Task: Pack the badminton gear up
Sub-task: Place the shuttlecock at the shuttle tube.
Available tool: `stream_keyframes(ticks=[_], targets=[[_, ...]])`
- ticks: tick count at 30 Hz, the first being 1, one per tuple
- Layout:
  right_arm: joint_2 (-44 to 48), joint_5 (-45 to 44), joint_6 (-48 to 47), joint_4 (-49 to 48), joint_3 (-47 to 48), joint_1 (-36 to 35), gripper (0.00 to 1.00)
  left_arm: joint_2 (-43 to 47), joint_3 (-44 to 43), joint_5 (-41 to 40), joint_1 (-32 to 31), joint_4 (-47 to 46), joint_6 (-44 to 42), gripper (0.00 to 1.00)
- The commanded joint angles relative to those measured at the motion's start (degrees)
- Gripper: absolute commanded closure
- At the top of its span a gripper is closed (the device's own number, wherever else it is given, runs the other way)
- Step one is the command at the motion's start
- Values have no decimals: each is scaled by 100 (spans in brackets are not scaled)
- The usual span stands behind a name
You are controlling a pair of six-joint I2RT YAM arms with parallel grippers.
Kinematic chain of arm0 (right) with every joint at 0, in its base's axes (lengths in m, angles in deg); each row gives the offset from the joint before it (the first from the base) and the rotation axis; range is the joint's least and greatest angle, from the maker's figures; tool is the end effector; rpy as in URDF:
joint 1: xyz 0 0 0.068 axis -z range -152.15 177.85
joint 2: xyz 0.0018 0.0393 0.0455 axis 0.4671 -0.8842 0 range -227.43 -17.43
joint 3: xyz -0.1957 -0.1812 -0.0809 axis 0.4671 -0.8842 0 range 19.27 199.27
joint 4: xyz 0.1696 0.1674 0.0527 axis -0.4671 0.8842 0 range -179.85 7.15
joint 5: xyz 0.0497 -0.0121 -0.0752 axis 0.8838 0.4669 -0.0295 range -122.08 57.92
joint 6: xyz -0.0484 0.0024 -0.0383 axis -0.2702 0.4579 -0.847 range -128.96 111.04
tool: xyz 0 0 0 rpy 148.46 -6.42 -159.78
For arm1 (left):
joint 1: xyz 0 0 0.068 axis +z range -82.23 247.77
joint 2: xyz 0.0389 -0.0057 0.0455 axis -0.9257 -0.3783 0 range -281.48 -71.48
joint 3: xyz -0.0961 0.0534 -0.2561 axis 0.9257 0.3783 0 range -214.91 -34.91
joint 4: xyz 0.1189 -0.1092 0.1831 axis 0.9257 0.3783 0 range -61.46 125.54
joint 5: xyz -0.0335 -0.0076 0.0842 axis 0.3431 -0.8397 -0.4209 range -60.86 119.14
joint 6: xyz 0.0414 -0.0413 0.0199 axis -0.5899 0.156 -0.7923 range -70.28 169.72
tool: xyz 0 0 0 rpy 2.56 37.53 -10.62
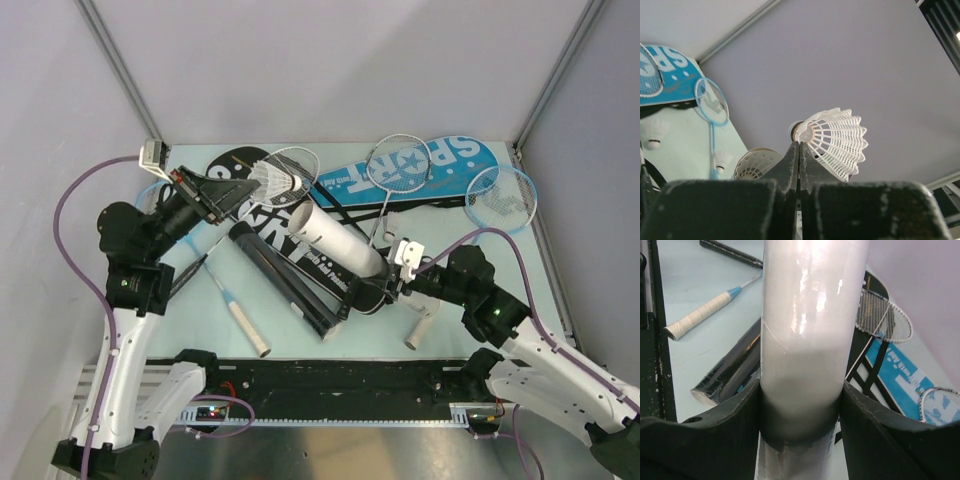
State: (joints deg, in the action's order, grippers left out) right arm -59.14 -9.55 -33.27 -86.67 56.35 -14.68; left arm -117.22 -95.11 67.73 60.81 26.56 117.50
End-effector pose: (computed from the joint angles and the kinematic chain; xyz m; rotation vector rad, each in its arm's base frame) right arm 0.1094 0.1245 0.3188 -1.1858 1.2594 0.5704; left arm 0.1371 -0.0461 0.4529 -0.1410 1.5153 -1.5027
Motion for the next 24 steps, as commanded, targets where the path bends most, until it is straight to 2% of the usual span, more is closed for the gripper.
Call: stream_keyframes(ticks=[1,5,16,24], targets=[[108,-119,-244,-856,11,-105,62,-17,134,489,-87,-426,798,100],[201,-14,-486,-949,-12,-224,63,26,374,589,-117,-426,993,100],[194,-547,-631,-1436,-28,-396,65,322,485,762,-159,-188,1152,100],[90,-605,-633,-1527,-18,-393,65,283,154,827,-164,593,575,100]])
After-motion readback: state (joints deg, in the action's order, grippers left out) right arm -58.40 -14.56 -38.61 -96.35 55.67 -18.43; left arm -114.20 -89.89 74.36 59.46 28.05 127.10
